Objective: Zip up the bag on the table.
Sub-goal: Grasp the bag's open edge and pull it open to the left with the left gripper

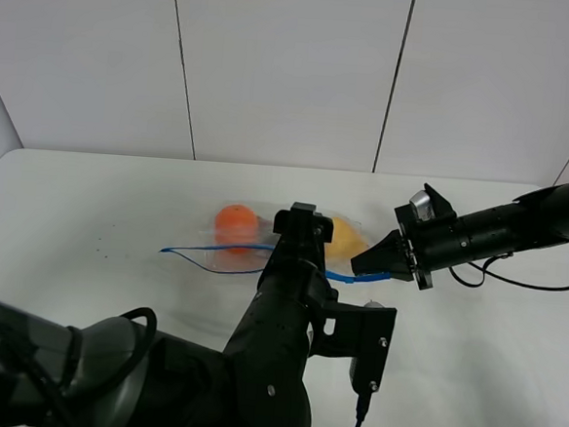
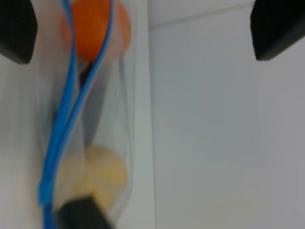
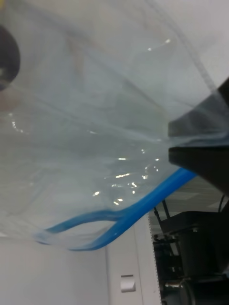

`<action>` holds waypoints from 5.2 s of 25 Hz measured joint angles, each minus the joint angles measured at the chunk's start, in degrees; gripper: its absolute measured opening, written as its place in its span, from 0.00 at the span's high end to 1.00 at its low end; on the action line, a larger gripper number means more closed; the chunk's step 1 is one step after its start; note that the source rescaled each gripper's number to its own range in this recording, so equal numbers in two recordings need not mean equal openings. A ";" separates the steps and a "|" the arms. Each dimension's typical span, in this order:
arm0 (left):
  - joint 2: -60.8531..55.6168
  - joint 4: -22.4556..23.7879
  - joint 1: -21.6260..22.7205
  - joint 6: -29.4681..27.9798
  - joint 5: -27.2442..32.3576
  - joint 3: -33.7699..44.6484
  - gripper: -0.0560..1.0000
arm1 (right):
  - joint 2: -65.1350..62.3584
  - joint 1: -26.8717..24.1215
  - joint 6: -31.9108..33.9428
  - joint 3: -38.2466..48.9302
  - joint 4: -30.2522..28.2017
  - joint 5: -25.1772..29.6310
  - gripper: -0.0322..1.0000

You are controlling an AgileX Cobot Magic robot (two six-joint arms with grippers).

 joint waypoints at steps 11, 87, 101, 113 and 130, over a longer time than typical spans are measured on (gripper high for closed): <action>6.94 2.24 0.00 -6.63 -4.26 -3.37 0.00 | 0.00 0.00 2.28 0.00 1.12 0.00 0.97; 14.76 2.49 3.33 -4.88 -7.53 -13.33 0.75 | -0.16 0.00 3.19 0.00 0.16 0.00 0.97; 14.76 2.49 3.33 -4.81 -8.37 -13.33 0.93 | -0.16 0.00 3.24 0.00 0.16 0.00 0.97; 14.76 2.67 3.33 -4.72 -5.67 -13.33 0.94 | -0.18 0.12 3.24 0.00 0.75 0.16 0.97; 14.63 -2.04 3.09 -2.39 -3.04 -13.33 0.95 | -0.18 0.16 3.19 0.00 0.21 0.30 0.97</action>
